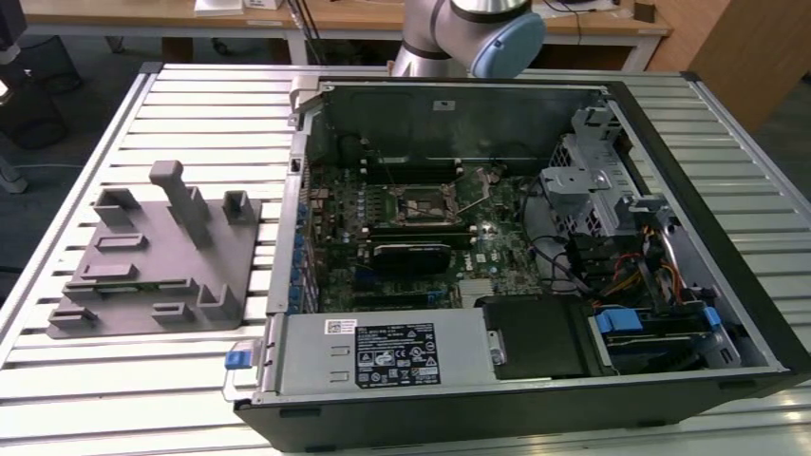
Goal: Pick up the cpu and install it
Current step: 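Pick up the cpu and move it towards the insertion slot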
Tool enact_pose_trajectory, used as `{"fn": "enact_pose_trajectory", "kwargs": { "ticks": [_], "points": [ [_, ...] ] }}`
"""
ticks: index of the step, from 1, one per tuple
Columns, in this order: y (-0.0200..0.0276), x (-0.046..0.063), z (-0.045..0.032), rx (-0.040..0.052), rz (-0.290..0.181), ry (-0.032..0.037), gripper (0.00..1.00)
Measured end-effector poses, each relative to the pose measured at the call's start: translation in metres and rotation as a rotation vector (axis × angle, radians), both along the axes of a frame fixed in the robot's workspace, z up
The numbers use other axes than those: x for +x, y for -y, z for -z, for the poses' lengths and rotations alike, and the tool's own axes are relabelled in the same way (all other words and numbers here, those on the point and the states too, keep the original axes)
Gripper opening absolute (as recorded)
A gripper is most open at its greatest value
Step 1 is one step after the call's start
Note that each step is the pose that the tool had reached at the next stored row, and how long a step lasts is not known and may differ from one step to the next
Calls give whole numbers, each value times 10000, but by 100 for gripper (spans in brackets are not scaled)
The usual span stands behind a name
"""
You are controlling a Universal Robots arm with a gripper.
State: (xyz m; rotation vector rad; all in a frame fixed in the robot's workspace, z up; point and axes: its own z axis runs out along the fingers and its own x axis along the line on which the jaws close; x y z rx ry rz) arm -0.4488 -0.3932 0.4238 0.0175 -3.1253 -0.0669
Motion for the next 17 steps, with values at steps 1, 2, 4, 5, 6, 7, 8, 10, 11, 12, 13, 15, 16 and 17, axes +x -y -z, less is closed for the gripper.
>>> {"fn": "enact_pose_trajectory", "kwargs": {
  "ticks": [1, 2, 4, 5, 6, 7, 8, 10, 11, 12, 13, 15, 16, 17],
  "points": [
    [0, 7, 0, 0, 0, 0, 53],
    [0, 14, 0, 0, 0, 0, 53],
    [0, 29, 0, 0, 0, 0, 53],
    [0, 36, 0, 0, 0, 0, 53],
    [0, 44, 0, 0, 0, 0, 53],
    [0, 52, 0, 0, 0, 0, 53],
    [-1, 60, 0, 0, 0, 0, 53],
    [0, 77, 0, 0, 0, 0, 53],
    [0, 86, 0, 0, 0, 0, 53],
    [-1, 96, 0, 0, 1, 0, 53],
    [-1, 104, 0, 0, 0, 0, 53],
    [-1, 123, 0, 0, 0, 0, 53],
    [-1, 135, 0, 0, 0, 0, 53],
    [-1, 147, 0, -2, 0, 0, 53]
  ]
}}
